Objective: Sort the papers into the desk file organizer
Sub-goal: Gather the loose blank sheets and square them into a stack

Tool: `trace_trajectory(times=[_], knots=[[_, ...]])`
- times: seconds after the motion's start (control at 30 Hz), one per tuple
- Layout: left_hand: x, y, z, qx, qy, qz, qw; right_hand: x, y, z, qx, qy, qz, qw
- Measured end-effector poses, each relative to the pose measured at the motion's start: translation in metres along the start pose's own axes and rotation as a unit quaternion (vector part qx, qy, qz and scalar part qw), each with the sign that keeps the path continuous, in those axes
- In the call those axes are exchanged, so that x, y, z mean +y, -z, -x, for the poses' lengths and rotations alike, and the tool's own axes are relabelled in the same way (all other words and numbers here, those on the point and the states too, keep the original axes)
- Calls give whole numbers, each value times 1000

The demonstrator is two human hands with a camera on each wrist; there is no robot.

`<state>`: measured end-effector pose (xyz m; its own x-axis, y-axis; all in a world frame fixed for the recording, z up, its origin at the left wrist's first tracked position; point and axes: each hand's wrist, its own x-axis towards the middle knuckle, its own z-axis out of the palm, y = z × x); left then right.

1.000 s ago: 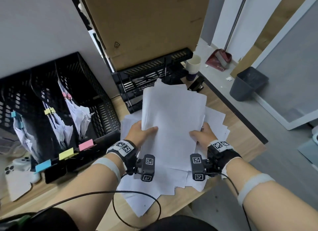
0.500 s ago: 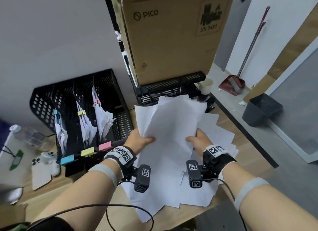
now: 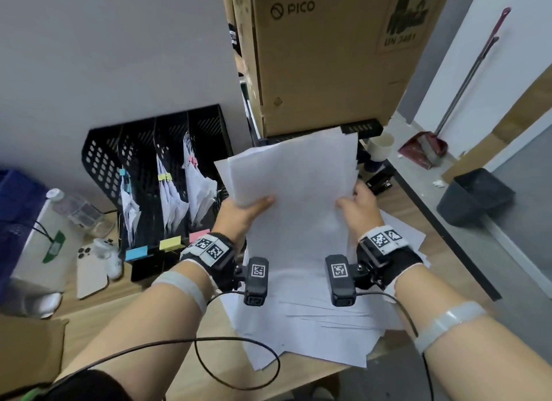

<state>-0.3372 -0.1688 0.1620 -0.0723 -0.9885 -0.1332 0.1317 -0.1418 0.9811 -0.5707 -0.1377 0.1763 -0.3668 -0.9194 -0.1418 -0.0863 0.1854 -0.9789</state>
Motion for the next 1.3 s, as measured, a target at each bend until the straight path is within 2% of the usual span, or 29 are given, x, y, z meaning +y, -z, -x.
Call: trace_trajectory(times=[0.07,0.13,0.23,0.3,0.37,0.5,0.67,0.73,0.8,0.9,0.97,1.0,1.1,1.23,1.3], knots=[[9,-8,-2,-40,-19,14,999,-8,9,1,19,34,-58,998],[5,-14,0,-61,-24,-4,998,0,16,8,30,27,-71,997],[-17,-21,6,-92,-22,-58,994,28,23,24,33,-78,20,996],[-28,-27,8,-105,-14,-64,992,45,26,27,38,-152,87,984],[-35,-35,7,-104,0,-59,993,49,28,27,40,-181,100,978],[-50,-43,1,-77,34,-68,994,47,35,29,-5,-134,121,984],[-53,-46,-13,-68,77,-58,993,39,51,18,52,-65,141,986],[-55,-47,-20,-84,98,-72,989,43,57,11,83,-74,131,985],[-66,-45,-23,-99,146,-131,976,52,63,6,79,-104,147,980],[-95,-31,-18,-112,250,-256,927,80,65,-3,24,-184,209,960],[-114,-22,-14,-119,291,-313,896,102,62,-8,-17,-251,199,947],[-121,-19,-12,-116,300,-323,890,109,59,-9,-45,-286,205,935],[-132,-21,-12,-91,298,-319,895,131,49,-10,-69,-357,262,894],[-137,-27,-17,-93,302,-338,886,147,32,-12,-57,-373,275,884],[-139,-29,-16,-94,315,-316,890,148,27,-11,-66,-377,279,881]])
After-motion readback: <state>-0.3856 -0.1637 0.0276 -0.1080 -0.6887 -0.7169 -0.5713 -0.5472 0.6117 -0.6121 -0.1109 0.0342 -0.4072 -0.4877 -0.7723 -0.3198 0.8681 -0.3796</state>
